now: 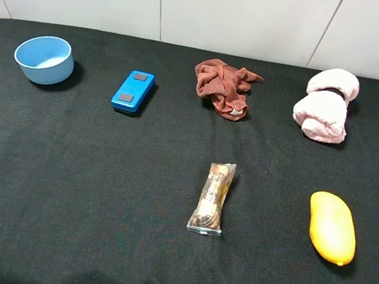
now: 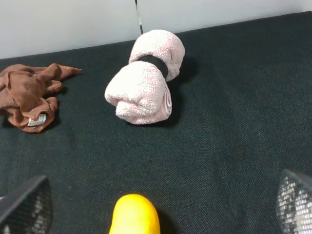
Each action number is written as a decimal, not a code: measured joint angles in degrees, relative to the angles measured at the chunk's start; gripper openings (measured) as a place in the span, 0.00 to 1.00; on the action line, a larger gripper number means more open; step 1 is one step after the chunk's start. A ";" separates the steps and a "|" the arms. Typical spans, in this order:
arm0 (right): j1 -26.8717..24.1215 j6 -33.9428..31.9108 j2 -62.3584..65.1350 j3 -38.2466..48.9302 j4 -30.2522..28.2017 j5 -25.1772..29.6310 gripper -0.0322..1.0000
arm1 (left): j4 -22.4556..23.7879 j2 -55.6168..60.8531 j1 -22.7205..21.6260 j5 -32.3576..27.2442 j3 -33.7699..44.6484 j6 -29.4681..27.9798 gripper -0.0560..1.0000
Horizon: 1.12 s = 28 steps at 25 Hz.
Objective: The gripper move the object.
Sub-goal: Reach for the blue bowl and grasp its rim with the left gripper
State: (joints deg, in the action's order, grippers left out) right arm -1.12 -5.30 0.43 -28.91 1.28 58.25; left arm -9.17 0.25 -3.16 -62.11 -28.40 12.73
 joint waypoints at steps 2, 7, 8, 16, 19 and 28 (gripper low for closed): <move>0.00 0.00 0.00 0.00 0.00 0.00 0.70 | 0.00 0.00 0.00 0.00 0.00 0.00 1.00; 0.00 0.00 0.00 0.00 0.00 0.00 0.70 | 0.00 0.00 0.00 0.00 0.00 0.00 1.00; 0.00 0.00 0.00 0.00 0.00 0.00 0.70 | 0.00 0.00 0.00 0.00 0.00 0.00 1.00; 0.00 0.00 0.00 0.00 0.00 -0.06 0.70 | 0.00 0.00 0.00 0.00 0.00 0.00 1.00; 0.00 0.00 0.00 0.00 0.00 -0.06 0.70 | 0.00 0.00 0.00 0.00 0.00 0.00 1.00; 0.00 0.00 0.00 0.00 0.00 -0.06 0.70 | 0.00 0.00 0.00 0.07 0.00 -0.52 1.00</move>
State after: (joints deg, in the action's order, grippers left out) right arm -1.12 -5.30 0.43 -28.91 1.28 58.19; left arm -9.17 0.25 -3.16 -62.04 -28.40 12.21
